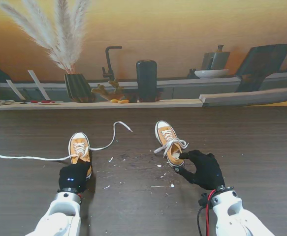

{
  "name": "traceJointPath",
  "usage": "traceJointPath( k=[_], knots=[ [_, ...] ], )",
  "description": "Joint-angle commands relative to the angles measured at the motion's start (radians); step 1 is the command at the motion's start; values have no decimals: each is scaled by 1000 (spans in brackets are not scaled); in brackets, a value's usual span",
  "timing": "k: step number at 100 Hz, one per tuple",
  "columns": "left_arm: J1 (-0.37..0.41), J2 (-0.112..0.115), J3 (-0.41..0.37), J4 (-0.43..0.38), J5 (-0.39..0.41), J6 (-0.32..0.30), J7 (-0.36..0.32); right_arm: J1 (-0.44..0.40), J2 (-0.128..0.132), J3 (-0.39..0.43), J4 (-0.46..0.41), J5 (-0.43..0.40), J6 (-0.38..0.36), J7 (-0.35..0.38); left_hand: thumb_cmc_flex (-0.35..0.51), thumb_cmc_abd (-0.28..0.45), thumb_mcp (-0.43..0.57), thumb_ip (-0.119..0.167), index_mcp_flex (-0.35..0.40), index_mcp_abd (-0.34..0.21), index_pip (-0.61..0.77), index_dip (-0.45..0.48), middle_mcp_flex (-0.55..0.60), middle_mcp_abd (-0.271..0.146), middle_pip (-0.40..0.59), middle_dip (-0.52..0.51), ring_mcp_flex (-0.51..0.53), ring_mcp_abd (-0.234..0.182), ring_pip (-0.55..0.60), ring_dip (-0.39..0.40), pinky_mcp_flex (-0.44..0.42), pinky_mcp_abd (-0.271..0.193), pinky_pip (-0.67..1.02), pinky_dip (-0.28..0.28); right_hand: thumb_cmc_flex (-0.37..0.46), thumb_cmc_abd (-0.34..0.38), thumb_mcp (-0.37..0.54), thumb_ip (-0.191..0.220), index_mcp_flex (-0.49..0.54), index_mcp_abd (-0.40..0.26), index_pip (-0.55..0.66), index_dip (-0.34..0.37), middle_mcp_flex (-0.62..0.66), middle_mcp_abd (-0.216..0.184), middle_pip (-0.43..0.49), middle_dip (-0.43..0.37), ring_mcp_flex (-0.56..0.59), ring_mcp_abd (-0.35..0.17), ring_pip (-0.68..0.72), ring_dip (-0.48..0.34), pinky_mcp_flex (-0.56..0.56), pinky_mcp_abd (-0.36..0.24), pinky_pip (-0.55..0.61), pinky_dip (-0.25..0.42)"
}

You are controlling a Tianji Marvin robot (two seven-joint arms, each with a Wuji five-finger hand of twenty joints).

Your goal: Tie the shoelaces into a bow on the shoes

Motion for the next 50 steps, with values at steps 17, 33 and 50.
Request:
traceJointPath(
  k=[17, 33, 50],
  knots=[
    [49, -19, 114, -121, 13, 62, -40, -31, -1, 17, -32, -1, -2, 6, 63, 113, 75, 87, 17, -164, 84, 38, 87, 68, 176, 115, 13, -48, -16, 49, -5, -63, 81, 15, -10, 15, 30, 18, 31, 16, -9, 10, 35, 27, -5, -5, 24, 20, 11, 17, -2, 25, 16, -16],
    [69, -19, 192, -172, -11, 69, -27, -40, -3, 22, -40, -2, 0, -2, 70, 117, 65, 84, 13, -157, 82, 39, 87, 62, 173, 115, 9, -46, -19, 50, -10, -61, 79, 14, -10, 14, 33, 18, 37, 21, -13, 11, 37, 29, -7, -4, 26, 22, 11, 16, -2, 25, 19, -21],
    [103, -16, 248, -228, -40, 48, -15, -45, -4, 25, -43, -1, 0, -8, 73, 122, 55, 77, 9, -149, 80, 40, 84, 62, 170, 114, 9, -43, -22, 51, -13, -57, 77, 14, -9, 14, 35, 18, 42, 29, -16, 11, 39, 32, -7, -4, 24, 25, 11, 16, -4, 27, 20, -25]
  ],
)
